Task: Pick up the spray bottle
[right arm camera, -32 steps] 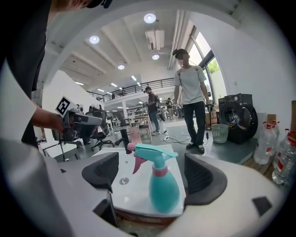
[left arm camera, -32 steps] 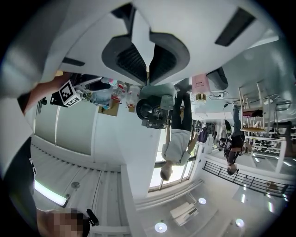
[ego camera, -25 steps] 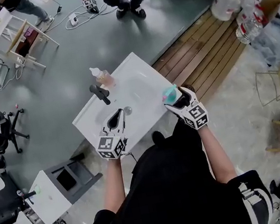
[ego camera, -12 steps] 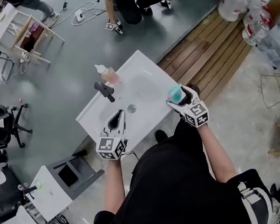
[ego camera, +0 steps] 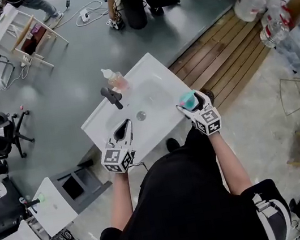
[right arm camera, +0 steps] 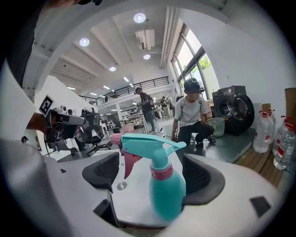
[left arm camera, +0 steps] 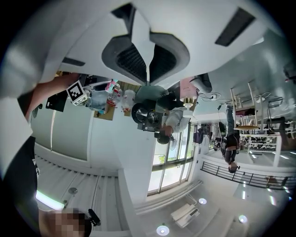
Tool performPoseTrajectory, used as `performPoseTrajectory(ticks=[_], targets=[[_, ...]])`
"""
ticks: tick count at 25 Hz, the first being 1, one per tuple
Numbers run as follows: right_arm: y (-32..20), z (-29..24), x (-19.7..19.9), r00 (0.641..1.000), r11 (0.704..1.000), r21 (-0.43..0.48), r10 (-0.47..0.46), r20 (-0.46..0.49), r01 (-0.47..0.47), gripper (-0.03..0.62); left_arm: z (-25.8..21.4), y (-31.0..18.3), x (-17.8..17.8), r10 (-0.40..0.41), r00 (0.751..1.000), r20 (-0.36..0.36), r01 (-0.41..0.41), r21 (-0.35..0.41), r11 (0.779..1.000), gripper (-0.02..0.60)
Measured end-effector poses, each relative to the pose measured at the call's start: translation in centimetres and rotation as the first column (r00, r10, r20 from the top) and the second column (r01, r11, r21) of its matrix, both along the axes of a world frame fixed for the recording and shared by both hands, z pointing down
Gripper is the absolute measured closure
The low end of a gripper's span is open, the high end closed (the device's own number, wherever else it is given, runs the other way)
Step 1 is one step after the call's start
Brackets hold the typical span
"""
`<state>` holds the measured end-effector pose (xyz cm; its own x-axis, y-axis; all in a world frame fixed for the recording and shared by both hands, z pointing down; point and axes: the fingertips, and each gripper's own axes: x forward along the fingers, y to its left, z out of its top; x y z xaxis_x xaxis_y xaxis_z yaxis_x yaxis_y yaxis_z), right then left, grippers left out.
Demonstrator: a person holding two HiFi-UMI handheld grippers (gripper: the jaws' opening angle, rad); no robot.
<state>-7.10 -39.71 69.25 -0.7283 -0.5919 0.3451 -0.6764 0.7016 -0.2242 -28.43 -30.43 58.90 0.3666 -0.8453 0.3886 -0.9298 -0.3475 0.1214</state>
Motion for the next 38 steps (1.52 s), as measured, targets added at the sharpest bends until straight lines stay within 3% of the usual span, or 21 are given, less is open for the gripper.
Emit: performPoseTrajectory(ticks=[9, 22, 38], targets=[[-0.3, 0.2, -0.5, 1.000, 1.000, -0.014, 0.013, 0.010, -0.013, 0.160, 0.2, -0.1, 0.1, 0.016, 1.000, 0.009, -0.016, 0.000, 1.000, 0.546], [-0.8, 0.4, -1.5, 1.000, 1.000, -0.019, 0.001, -0.021, -0.002, 0.236, 0.5, -0.3, -0.9, 0.008, 1.000, 0.007, -0.008, 0.001, 1.000, 0.546], [-0.4, -0.4, -1.3, 1.000, 1.000, -0.024, 0.005, -0.018, -0.006, 0.238, 0.2, 0.1, -0.8, 0.013, 1.000, -0.003, -0.013, 0.007, 1.000, 0.546]])
